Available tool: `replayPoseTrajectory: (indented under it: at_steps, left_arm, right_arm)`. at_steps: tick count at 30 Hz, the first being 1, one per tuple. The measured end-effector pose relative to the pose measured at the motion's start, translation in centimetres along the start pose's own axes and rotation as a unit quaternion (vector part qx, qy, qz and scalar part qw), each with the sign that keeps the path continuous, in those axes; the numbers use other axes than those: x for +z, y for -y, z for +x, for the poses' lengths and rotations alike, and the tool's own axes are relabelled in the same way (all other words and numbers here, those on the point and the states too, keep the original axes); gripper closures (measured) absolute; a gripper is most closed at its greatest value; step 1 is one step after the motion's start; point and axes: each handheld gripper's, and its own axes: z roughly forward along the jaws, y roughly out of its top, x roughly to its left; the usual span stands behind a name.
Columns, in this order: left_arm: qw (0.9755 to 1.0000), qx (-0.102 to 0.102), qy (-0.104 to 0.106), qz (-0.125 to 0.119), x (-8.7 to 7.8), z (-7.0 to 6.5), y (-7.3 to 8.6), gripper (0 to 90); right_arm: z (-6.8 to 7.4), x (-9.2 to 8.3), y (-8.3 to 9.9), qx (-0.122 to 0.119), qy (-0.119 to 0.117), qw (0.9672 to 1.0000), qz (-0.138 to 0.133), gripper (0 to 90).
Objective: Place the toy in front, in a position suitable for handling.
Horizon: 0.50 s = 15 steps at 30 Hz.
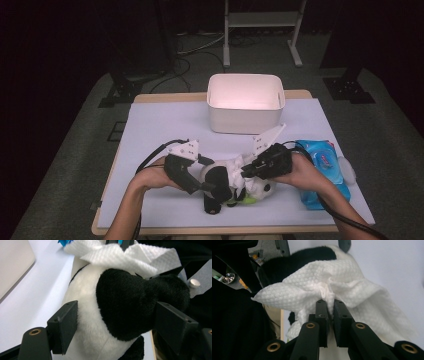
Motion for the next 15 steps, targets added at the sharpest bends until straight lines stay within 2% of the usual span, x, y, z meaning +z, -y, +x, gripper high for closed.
replayPoseTrajectory:
  at_steps: [2,6,15]
  left_arm:
    - [1.0000,-0.001,-0.005,0.000,-0.1,0.1,0.1,21.3]
    - [1.0000,0.000,-0.004,-0.005,-0.2,0.0,0.3,21.4]
    - [1.0000,0.003,-0.003,-0.003,-0.1,0.0,0.2,21.4]
  right_arm:
    - [0.0,0.4,-0.5,-0.003,-0.001,1.0000,0.002,82.1]
    - [-0.2,-0.1,-0.4,0.000,0.002,1.0000,0.005,82.1]
    - [-0.9,-3.2,2.3,0.027,0.024,0.9993,-0.007,82.0]
